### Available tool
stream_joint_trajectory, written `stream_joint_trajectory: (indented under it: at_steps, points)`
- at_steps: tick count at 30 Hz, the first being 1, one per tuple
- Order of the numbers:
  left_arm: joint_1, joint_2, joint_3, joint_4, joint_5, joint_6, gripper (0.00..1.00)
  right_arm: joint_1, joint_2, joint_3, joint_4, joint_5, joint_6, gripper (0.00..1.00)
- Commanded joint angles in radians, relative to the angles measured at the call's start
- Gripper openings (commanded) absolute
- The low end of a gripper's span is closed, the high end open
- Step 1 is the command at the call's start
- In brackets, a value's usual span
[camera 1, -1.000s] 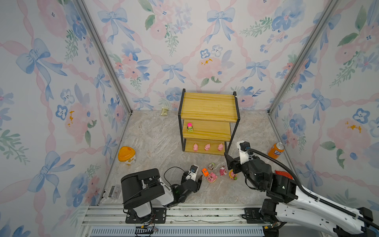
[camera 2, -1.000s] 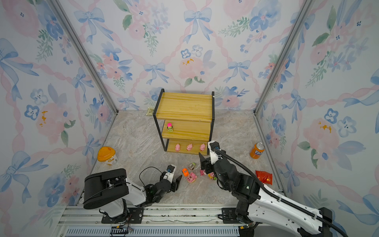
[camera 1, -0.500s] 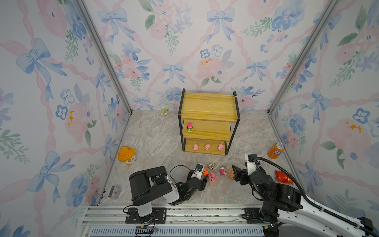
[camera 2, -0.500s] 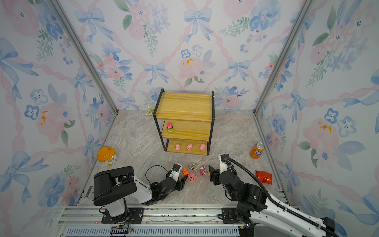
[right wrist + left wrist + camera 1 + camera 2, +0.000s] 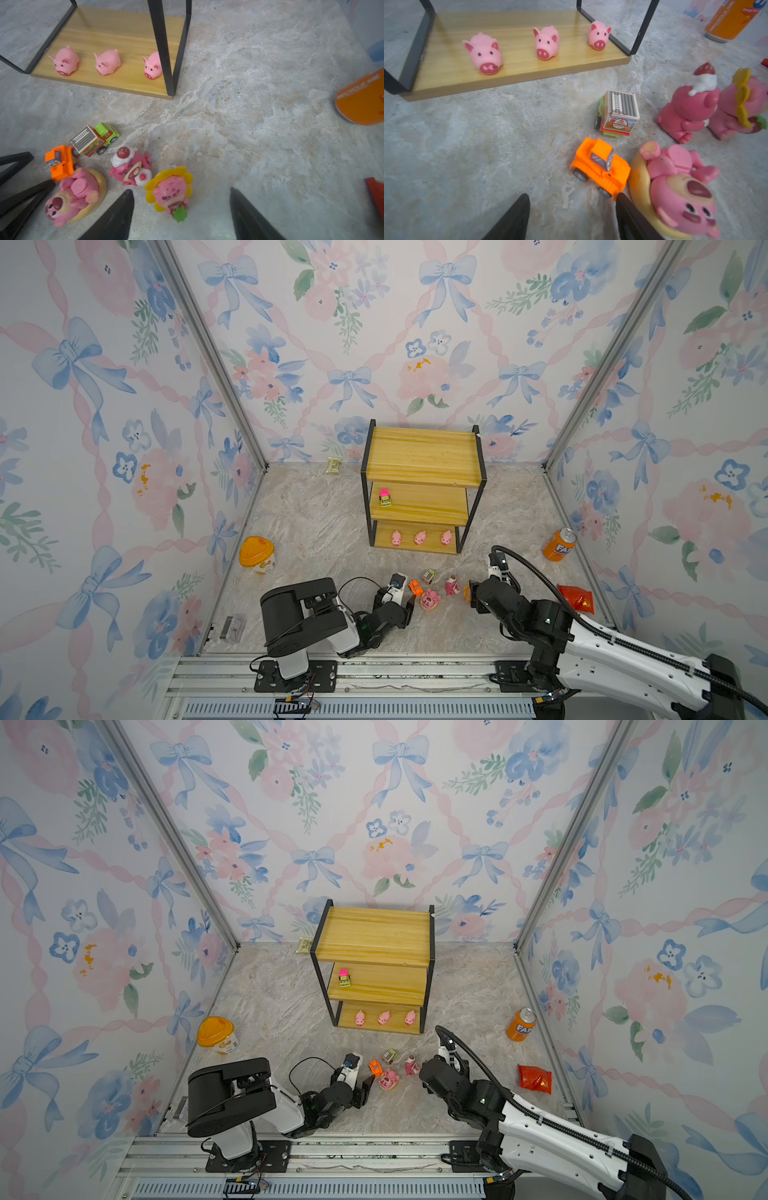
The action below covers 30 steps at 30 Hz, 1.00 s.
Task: Place and organize the plastic toys onto the shelf
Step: 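Withdraw the right gripper from the shelf toward the pink doll on the floor, then lower the right gripper onto the yellow-haired pink doll and close on it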
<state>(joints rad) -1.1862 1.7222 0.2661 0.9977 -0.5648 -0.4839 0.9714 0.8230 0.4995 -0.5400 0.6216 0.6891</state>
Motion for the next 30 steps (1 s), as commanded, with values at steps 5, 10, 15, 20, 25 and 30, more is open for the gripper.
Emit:
stream_joint_trajectory:
  at_steps: [5,10,15,20,25,30]
  points:
    - [0.000,-0.032,-0.041,0.002,-0.044,-0.045,0.67,-0.139,0.066,0.028,0.025,-0.176,-0.054,0.77]
    - [0.000,-0.024,-0.036,0.002,-0.048,-0.050,0.67,-0.216,0.107,0.060,0.024,-0.272,-0.134,0.99]
    - [0.000,-0.016,-0.034,0.002,-0.052,-0.053,0.67,-0.230,0.161,0.098,0.004,-0.291,-0.178,0.95]
    - [0.000,-0.018,-0.042,0.002,-0.055,-0.058,0.67,-0.239,0.208,0.099,0.012,-0.337,-0.170,0.83]
    - [0.000,-0.021,-0.051,0.002,-0.064,-0.065,0.67,-0.237,0.237,0.076,0.035,-0.373,-0.158,0.79]
    - [0.000,-0.014,-0.049,0.002,-0.061,-0.070,0.67,-0.237,0.282,0.078,0.041,-0.385,-0.160,0.78]
